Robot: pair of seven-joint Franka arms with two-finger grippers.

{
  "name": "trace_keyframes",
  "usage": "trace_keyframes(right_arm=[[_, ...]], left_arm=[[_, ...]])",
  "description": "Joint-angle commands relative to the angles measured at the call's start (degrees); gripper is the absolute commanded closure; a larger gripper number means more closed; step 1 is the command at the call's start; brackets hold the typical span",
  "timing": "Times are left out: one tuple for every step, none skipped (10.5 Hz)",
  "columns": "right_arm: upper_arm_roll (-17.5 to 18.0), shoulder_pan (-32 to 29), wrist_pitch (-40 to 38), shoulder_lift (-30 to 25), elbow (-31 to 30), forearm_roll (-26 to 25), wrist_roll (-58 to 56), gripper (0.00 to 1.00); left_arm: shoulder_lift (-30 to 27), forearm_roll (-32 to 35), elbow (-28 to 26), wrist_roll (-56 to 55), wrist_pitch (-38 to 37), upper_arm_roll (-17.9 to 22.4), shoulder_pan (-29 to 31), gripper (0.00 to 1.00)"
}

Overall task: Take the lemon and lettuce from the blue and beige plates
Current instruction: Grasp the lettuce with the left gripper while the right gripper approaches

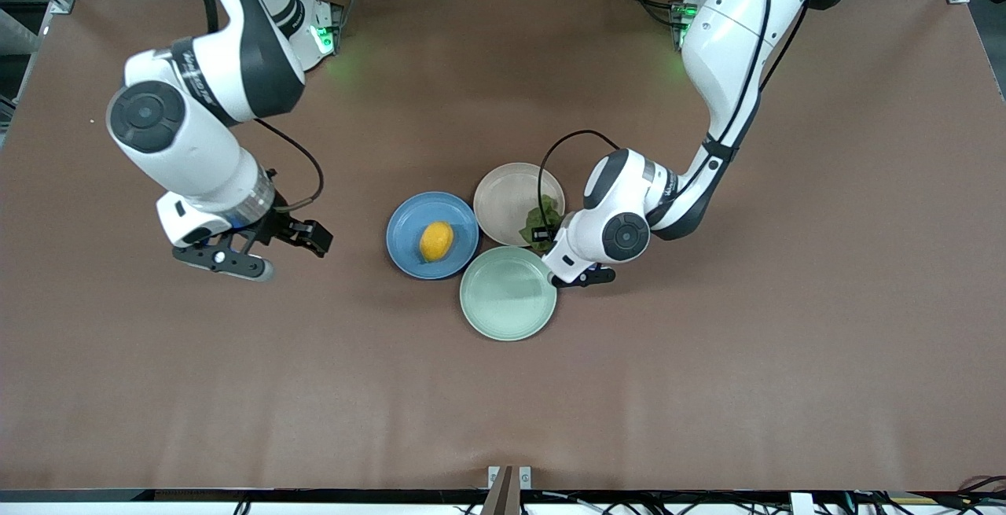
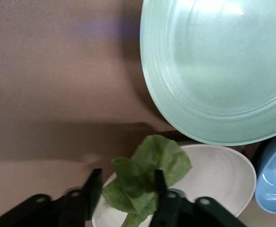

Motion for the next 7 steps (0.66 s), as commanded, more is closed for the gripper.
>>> trace_keyframes(right_arm=[[-0.2, -0.1, -0.5, -0.3, 0.7, -1.1, 1.2, 0.00], [-0.2, 0.4, -0.1, 0.2, 0.8, -1.0, 1.6, 0.00], [-0.2, 1.3, 0.6, 0.7, 0.8, -1.0, 3.0, 0.00], [-0.2, 2.9, 1.6, 2.1, 0.8, -1.1, 5.9, 0.00], [-0.2, 4.2, 2.5, 3.5, 0.8, -1.1, 7.5, 0.00], [-0.2, 5.6, 3.9, 5.2, 0.8, -1.1, 9.0, 0.00], [-0.2, 7.2, 5.8, 7.2, 0.8, -1.1, 11.8, 0.00]], left_arm=[[-0.6, -1.8, 0.2, -2.5, 0.3, 0.3, -0.5, 0.63], [-0.9, -1.8, 0.3, -2.6, 0.3, 0.3, -0.5, 0.71], [-1.6, -1.8, 0.3, -3.0, 0.2, 0.3, -0.4, 0.77], [-2.6, -1.8, 0.4, -4.9, -0.1, 0.3, -0.4, 0.87], [-4.0, -1.7, 0.3, -5.7, -0.5, 0.3, 0.0, 1.00], [-5.5, -1.7, 0.5, -5.5, -2.3, 0.3, 0.8, 1.00], [-7.2, -1.7, 0.6, -5.3, -3.9, 0.4, 2.5, 1.00]])
